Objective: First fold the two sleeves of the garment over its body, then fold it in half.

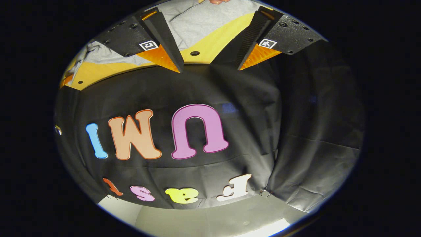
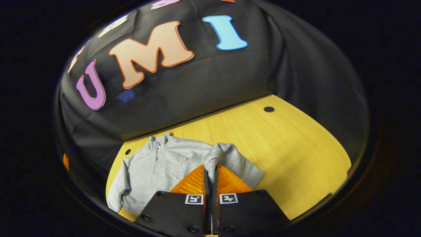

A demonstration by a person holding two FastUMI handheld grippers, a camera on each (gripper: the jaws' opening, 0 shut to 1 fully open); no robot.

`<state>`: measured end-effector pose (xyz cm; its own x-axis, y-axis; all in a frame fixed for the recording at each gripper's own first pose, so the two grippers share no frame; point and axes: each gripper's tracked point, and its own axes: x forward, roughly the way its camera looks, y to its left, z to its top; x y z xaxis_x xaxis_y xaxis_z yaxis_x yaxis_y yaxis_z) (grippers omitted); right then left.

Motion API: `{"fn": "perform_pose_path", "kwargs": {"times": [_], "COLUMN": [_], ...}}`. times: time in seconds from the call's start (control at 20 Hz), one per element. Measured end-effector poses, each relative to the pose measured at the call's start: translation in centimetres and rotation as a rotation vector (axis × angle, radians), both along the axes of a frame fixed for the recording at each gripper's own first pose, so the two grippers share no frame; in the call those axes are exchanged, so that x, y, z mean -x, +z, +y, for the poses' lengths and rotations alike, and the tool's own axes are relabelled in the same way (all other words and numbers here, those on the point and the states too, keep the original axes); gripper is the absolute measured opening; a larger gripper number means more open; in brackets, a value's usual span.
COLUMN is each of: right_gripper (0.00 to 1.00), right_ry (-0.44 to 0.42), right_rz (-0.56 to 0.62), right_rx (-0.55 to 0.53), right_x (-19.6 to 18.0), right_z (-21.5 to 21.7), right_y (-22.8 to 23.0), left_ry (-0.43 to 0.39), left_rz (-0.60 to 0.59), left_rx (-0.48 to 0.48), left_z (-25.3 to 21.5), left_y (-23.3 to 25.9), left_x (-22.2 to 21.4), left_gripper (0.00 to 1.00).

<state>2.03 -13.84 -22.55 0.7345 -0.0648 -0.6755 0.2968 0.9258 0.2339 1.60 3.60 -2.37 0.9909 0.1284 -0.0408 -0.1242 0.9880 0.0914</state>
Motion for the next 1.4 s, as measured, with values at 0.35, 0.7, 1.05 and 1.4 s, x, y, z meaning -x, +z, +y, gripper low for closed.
{"fn": "perform_pose_path", "kwargs": {"times": [0.35,0.7,1.05,1.4], "right_gripper": [0.04,0.03,0.01,0.04], "right_ry": [0.134,0.242,0.366,0.461], "right_rz": [-0.036,-0.060,-0.045,0.000], "right_rx": [-0.016,-0.059,-0.089,-0.085], "right_x": [-4.8,-8.3,-9.5,-9.1], "right_z": [7.9,15.7,24.0,31.4], "right_y": [0.4,0.6,-0.5,-3.3], "left_ry": [0.120,0.228,0.315,0.382], "left_rz": [0.016,0.039,0.053,0.087], "left_rx": [-0.006,-0.010,-0.017,-0.020], "left_z": [5.5,10.5,14.9,18.6], "left_y": [-0.5,-1.3,-1.7,-2.9], "left_x": [2.3,5.4,8.2,11.3], "left_gripper": [0.99,0.95,0.99,0.99]}}
